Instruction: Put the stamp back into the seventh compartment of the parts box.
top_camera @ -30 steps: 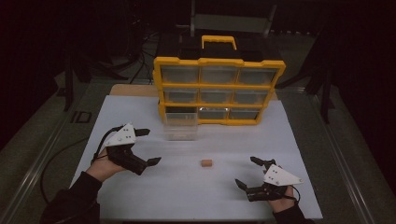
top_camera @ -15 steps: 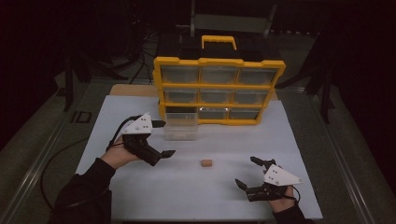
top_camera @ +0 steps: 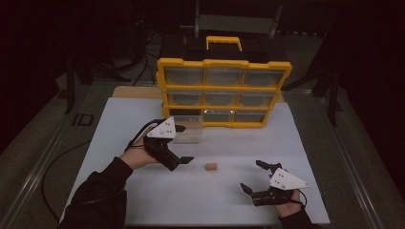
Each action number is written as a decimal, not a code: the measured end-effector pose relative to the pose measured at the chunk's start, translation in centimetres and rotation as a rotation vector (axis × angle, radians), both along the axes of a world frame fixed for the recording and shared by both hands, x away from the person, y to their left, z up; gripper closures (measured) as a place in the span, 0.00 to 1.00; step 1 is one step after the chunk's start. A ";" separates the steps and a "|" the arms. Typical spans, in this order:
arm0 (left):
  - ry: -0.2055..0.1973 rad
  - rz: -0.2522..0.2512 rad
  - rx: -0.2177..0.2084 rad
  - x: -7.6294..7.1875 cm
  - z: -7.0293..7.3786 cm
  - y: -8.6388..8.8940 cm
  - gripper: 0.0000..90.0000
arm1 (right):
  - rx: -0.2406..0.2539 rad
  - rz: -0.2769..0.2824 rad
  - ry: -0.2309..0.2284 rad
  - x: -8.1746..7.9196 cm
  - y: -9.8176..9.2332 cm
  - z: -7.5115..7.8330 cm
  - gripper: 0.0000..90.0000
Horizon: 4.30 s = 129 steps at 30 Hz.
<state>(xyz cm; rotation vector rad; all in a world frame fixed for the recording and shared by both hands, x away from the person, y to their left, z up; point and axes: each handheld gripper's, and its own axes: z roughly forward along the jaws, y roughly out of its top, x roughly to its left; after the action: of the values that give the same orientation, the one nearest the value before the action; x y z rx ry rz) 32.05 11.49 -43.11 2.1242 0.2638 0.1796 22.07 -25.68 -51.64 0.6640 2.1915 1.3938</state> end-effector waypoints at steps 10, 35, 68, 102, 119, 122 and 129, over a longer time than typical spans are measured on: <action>0.022 -0.025 0.024 0.3 -1.4 -1.7 0.00 | 0.002 0.000 -0.003 0.1 0.0 0.0 0.09; 0.071 -0.072 0.104 0.4 -6.5 -5.1 0.00 | 0.006 0.005 0.002 0.0 0.0 0.0 0.09; 0.117 -0.079 0.171 1.1 -11.8 -6.8 0.14 | 0.003 0.009 0.006 0.0 0.0 -0.1 0.09; 0.069 -0.087 0.218 1.3 -12.5 -8.6 0.75 | 0.006 0.008 0.005 0.0 0.0 0.0 0.09; 0.095 -0.165 0.252 1.2 -11.2 -8.3 0.84 | 0.003 0.008 -0.002 0.1 0.0 0.0 0.09; 0.090 -0.175 0.257 1.0 -10.9 -8.2 0.84 | 0.005 0.005 0.003 0.0 0.0 0.0 0.09; 0.078 -0.181 0.265 0.8 -10.4 -7.8 0.84 | 0.009 0.003 0.001 0.0 -0.1 0.1 0.09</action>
<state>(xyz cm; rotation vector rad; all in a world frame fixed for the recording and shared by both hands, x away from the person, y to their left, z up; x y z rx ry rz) 32.81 3.70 -53.49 2.4079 0.0956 0.0259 22.08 -25.75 -51.59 0.6646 2.1894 1.4057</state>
